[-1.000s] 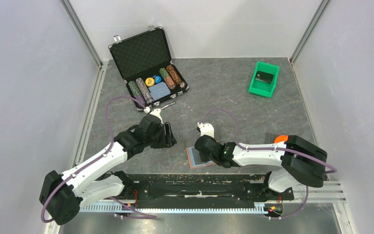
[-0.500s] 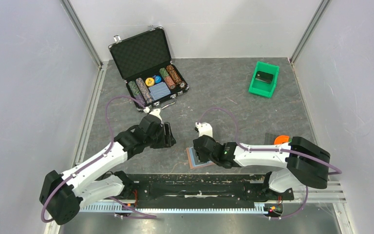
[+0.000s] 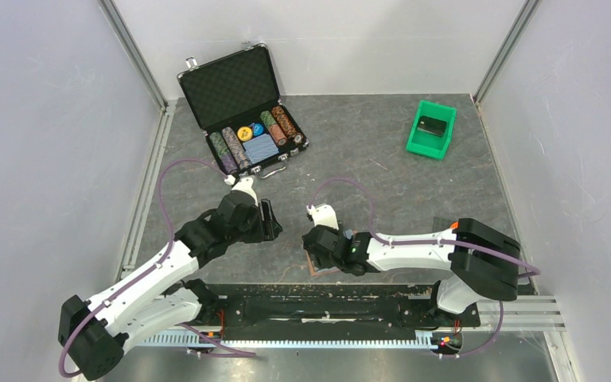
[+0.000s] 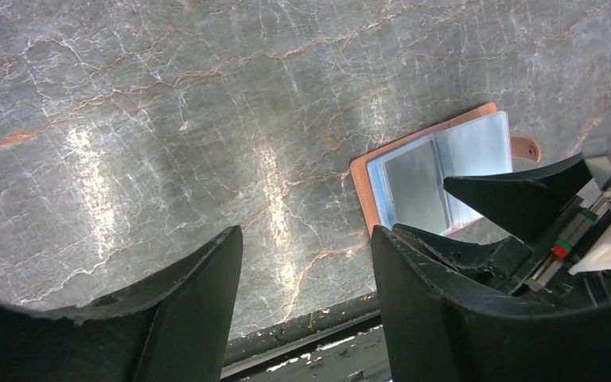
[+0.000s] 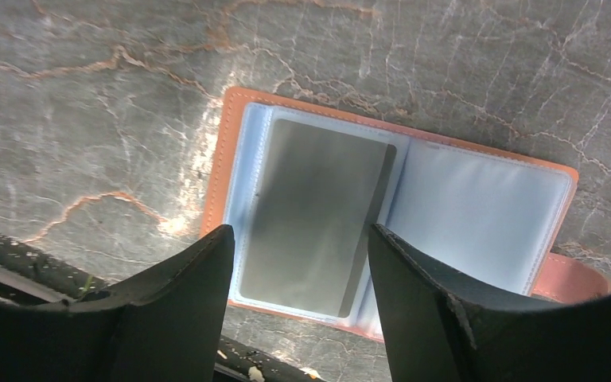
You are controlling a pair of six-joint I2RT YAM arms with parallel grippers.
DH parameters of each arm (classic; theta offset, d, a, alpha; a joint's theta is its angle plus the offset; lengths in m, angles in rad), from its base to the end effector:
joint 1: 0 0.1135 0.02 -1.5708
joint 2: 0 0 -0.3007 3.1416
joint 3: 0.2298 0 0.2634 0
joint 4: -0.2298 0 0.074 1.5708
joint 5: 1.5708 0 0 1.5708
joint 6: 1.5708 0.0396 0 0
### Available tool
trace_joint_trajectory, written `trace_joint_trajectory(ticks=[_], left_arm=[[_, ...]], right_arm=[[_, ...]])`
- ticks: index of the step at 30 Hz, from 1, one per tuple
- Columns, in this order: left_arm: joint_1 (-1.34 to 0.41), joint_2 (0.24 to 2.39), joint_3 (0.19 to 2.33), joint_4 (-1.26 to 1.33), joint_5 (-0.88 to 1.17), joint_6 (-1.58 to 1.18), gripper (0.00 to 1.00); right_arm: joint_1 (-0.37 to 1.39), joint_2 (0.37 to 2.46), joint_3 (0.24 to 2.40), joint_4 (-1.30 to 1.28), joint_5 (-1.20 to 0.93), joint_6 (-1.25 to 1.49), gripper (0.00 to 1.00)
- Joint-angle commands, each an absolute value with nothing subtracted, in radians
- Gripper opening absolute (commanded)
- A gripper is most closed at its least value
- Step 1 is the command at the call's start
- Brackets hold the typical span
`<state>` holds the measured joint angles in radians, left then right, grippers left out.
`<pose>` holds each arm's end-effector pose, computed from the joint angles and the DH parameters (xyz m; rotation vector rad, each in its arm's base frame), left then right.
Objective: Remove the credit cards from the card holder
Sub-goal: Remove the credit card from the card holder.
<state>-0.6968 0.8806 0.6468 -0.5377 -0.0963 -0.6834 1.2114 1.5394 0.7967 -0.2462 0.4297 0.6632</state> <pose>0.1353 -0.1083 0.2652 -0.0329 2.4093 -0.5583 0.1211 0.2755 0.1929 -0.5085 2.3993 0.2745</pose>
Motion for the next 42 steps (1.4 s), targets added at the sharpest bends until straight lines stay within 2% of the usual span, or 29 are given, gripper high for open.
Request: trace_joint_trajectory(ticks=[1, 12, 25, 34, 35, 40, 42], left_arm=[[-0.696, 0.857, 0.639, -0.535, -0.126, -0.714, 0.68], [-0.695, 0.892, 0.647, -0.525, -0.102, -0.711, 0.68], [-0.695, 0.945, 0.640, -0.494, -0.034, -0.716, 0.68], [-0.697, 0.968, 0.628, -0.462, -0.005, -0.735, 0.68], [-0.696, 0.972, 0.628, -0.459, -0.005, -0.737, 0.68], [-0.697, 0.980, 0.629, -0.449, -0.005, -0.742, 0.68], [-0.697, 0.978, 0.632, -0.449, -0.005, -0.739, 0.68]], right_arm=[[1.222, 1.568, 0.832, -0.270, 0.474, 0.657, 0.65], [1.221, 1.584, 0.805, -0.254, 0.464, 0.660, 0.64], [1.206, 1.508, 0.725, -0.152, 0.408, 0.708, 0.46], [1.157, 1.407, 0.626, -0.054, 0.353, 0.736, 0.41], [1.158, 1.403, 0.626, -0.055, 0.354, 0.734, 0.42], [1.160, 1.419, 0.676, -0.113, 0.366, 0.698, 0.58], [1.161, 1.422, 0.685, -0.127, 0.375, 0.695, 0.61]])
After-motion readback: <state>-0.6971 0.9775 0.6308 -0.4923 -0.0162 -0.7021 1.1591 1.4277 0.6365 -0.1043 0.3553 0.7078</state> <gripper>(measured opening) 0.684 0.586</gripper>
